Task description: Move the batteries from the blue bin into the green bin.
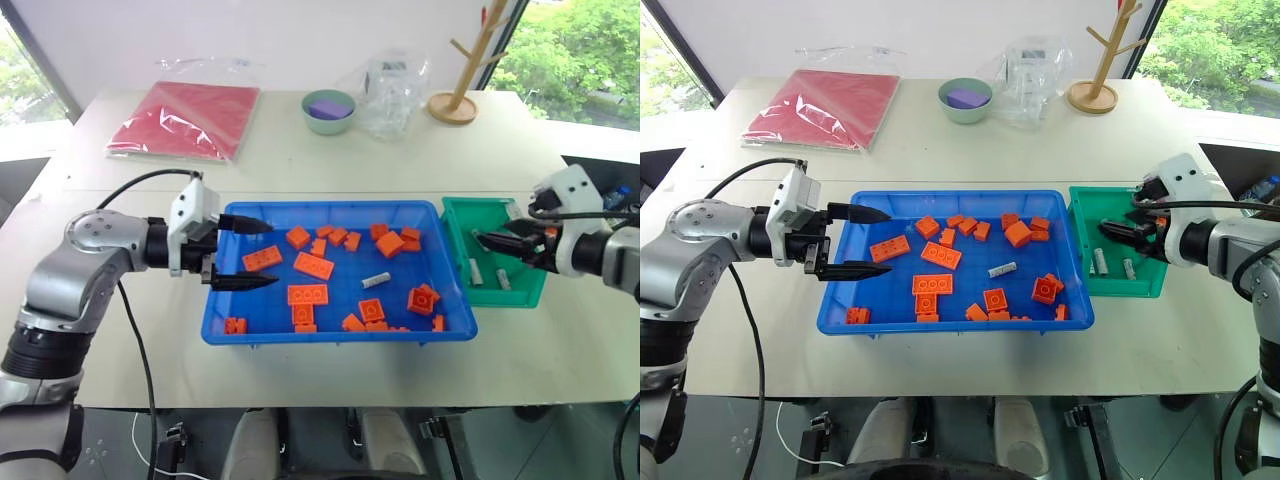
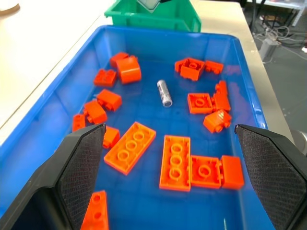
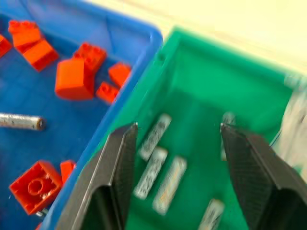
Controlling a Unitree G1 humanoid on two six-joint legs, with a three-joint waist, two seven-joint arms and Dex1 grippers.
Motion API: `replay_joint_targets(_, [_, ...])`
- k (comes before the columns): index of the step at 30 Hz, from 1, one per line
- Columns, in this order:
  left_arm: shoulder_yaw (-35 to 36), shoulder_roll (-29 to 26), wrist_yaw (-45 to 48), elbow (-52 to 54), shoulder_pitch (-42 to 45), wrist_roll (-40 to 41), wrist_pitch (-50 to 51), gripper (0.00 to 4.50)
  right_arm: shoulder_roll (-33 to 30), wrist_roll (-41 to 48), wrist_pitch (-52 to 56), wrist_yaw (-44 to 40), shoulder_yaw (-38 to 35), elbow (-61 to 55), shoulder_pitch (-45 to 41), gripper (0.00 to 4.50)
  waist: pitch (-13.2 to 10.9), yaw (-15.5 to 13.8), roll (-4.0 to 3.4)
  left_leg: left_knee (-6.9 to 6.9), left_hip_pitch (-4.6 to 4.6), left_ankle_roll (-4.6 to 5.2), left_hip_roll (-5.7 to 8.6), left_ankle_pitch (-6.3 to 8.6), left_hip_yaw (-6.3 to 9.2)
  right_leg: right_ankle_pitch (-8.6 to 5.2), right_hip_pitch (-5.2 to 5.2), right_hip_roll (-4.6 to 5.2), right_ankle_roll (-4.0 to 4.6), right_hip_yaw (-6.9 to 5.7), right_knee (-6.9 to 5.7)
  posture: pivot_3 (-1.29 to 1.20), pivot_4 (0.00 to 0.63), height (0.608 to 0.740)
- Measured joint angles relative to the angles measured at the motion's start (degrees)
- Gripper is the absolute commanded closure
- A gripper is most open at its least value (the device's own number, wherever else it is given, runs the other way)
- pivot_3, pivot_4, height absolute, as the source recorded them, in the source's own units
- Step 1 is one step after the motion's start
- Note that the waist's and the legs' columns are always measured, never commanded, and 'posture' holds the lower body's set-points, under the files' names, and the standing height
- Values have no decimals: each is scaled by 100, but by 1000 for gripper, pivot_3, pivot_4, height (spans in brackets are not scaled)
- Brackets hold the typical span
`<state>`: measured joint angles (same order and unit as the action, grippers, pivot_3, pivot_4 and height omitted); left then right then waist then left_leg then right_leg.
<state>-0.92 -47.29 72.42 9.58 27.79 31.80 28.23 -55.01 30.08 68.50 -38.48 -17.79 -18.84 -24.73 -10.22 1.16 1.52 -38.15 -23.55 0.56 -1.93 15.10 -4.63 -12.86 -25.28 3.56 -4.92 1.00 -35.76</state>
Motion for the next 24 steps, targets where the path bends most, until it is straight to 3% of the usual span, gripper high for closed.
replay_joint_targets(3, [-1, 3, -6, 2, -2, -1, 1, 0, -10, 217, -329, -356, 166, -144, -385, 2032, 0, -15, 0, 1, 0, 0, -1, 0, 3, 0, 0, -1, 0, -1, -1, 0, 150, 736])
replay_joint_targets(8, [2, 14, -45, 26, -14, 0, 6, 0, 27, 421, -991, -1189, 1165, -444, -619, 2032, 0, -23, 1, -1, -1, 0, -2, 0, 2, 0, 3, 2, 0, -1, 1, 0, 150, 736])
replay_joint_targets(10, [0, 18, -55, 33, -15, 0, 7, 0, 5, 60, -1617, -1631, 2090, -457, -629, 2032, 0, -29, 1, -3, -1, 0, -1, 0, 2, -1, 4, 2, 1, -2, 1, 0, 150, 736])
replay_joint_targets(15, [6, 39, -162, 85, -31, 0, 11, 0, 226, -1031, -2710, -2034, 3521, 156, -881, 2032, 0, -32, 1, -8, -3, 0, 1, 0, -3, -1, 2, 3, 0, 0, -1, 0, 150, 736])
replay_joint_targets(24, [77, 34, -389, 417, -318, 65, 128, 0, 718, -2203, -3793, -2474, 4361, 1502, -1326, 2032, 0, -44, 1, -8, -1, -2, 1, -1, -3, 0, -5, 1, -1, -7, -25, 0, 150, 736])
